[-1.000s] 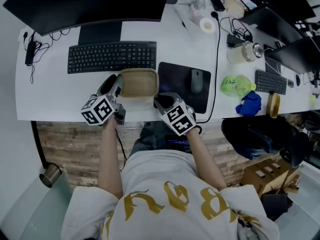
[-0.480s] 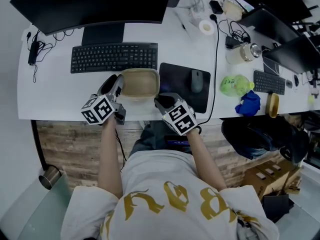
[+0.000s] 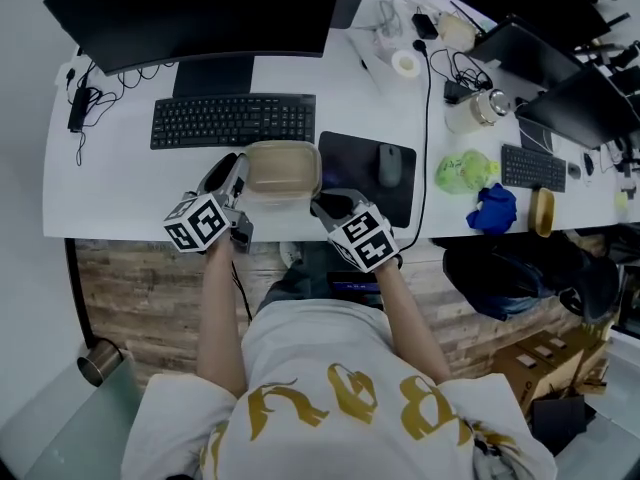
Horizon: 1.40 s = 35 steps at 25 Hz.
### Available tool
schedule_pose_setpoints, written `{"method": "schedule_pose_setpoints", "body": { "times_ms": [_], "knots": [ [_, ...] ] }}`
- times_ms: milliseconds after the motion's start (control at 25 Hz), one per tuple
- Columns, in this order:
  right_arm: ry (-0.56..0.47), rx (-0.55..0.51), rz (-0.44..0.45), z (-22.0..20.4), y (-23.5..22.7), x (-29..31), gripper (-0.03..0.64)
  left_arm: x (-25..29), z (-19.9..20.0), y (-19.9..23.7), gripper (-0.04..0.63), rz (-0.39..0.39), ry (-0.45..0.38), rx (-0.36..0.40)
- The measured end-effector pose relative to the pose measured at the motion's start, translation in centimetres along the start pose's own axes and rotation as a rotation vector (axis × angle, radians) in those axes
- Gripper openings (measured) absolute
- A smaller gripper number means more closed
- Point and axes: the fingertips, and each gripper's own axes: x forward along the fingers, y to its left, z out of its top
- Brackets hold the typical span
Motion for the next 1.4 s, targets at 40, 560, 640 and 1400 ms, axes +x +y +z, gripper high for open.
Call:
{"method": "schedule_pose_setpoints", "body": {
  "times_ms": [40,560,640,1400],
  "knots": [
    [-0.004,-0.003,0.000,0.1,0.1,-0.3,0.075,-0.3,0.0,-0.1,0.101,0.000,-0.003,-0.003],
    [-0.112,-0.017,-0.016,2.3,0.6,-3.4,0.075,-2.0,1.3,-2.6,0.101,-0.039,-0.038,0.009],
    [-0.113,-0.030,-0.026,2.6,0.6,-3.8,0.074,-2.2,1.6,-3.0,0.101,-0.043,-0.045,0.014],
    [-0.153,-0.080,-0.082,4.9,0.6,-6.2,0.074,-3.0,4.3,-5.9,0.097,-0.067,-0.095,0.081]
  ]
}}
